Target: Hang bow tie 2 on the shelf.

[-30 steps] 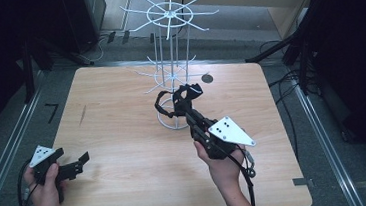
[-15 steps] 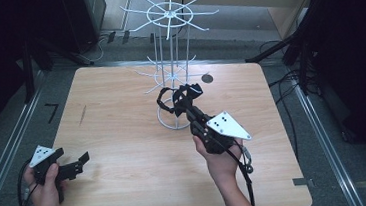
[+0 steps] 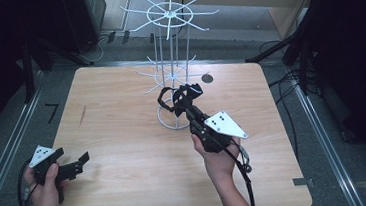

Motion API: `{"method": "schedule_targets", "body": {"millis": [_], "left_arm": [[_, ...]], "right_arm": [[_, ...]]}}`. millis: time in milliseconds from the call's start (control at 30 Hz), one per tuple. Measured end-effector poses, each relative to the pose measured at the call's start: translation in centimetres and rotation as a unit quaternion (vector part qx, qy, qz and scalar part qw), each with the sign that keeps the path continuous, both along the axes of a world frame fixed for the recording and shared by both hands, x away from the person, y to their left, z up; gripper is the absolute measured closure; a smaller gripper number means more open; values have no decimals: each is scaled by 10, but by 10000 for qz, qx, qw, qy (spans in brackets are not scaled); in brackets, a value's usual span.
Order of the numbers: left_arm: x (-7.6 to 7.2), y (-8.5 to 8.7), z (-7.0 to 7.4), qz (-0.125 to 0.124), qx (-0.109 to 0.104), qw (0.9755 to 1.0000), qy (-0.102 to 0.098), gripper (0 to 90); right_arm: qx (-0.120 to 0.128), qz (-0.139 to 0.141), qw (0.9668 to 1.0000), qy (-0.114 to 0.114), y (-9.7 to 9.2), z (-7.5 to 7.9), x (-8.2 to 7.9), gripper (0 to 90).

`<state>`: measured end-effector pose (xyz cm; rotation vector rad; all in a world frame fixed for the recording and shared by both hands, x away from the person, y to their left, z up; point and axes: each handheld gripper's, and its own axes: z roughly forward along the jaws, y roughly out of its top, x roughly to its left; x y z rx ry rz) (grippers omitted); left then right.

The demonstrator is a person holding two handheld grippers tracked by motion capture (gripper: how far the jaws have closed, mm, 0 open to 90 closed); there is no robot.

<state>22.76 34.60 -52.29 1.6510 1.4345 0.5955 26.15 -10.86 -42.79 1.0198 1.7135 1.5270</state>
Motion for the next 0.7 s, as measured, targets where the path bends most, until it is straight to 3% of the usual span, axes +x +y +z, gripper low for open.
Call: {"method": "schedule_targets", "body": {"millis": [700], "left_arm": [[0, 0, 0, -2, -3, 10000, 7, 0]], "right_arm": [[33, -147, 9993, 344, 2, -19, 11, 771]]}}
